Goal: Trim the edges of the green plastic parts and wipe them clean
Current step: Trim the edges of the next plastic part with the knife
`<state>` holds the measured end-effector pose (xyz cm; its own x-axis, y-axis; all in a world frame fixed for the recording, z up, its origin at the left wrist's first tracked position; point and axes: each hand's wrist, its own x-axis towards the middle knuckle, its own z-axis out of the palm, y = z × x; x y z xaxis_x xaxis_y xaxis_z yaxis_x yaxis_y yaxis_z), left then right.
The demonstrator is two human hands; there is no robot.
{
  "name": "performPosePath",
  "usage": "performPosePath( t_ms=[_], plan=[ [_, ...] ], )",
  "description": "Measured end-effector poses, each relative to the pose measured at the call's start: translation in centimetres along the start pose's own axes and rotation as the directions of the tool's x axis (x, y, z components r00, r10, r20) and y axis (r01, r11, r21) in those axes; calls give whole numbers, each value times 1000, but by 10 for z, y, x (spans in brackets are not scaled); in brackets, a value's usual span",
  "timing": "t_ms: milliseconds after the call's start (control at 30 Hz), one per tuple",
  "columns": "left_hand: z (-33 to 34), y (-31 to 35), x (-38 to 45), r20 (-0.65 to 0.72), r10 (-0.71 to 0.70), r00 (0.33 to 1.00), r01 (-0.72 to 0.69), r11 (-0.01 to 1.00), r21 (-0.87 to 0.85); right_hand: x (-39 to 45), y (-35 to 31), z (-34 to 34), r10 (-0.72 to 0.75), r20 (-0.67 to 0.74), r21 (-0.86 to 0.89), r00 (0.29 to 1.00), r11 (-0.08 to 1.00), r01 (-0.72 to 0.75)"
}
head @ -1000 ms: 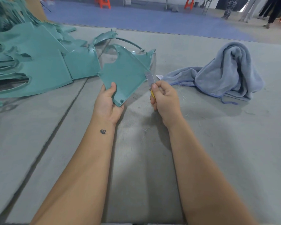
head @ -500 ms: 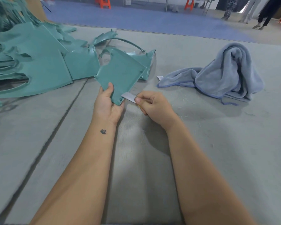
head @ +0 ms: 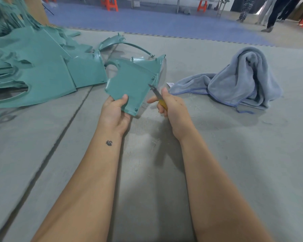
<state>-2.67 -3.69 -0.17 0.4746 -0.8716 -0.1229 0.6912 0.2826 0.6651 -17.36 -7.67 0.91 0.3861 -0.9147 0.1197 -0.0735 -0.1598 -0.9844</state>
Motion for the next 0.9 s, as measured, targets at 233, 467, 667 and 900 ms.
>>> performPosePath(
  t_ms=[233, 467, 667, 900],
  plan=[
    [2, 1, 2, 5, 22, 1000, -21, 989, -147, -3, -2, 6, -1, 184, -129, 983, 991, 25],
    [4, -1, 2, 54, 32, 998, -23, 985, -173, -3, 1, 3, 8, 284, -114, 959, 993, 26],
    [5, 0, -1, 35, -17, 999, 21, 991, -135, 4, 11, 0, -19, 148, -14, 989, 1000, 21],
    [6, -2, -8, 76, -68, 995, 76, 992, -105, 13, 15, -13, 98, -101, 345, 990, 937, -57]
  ],
)
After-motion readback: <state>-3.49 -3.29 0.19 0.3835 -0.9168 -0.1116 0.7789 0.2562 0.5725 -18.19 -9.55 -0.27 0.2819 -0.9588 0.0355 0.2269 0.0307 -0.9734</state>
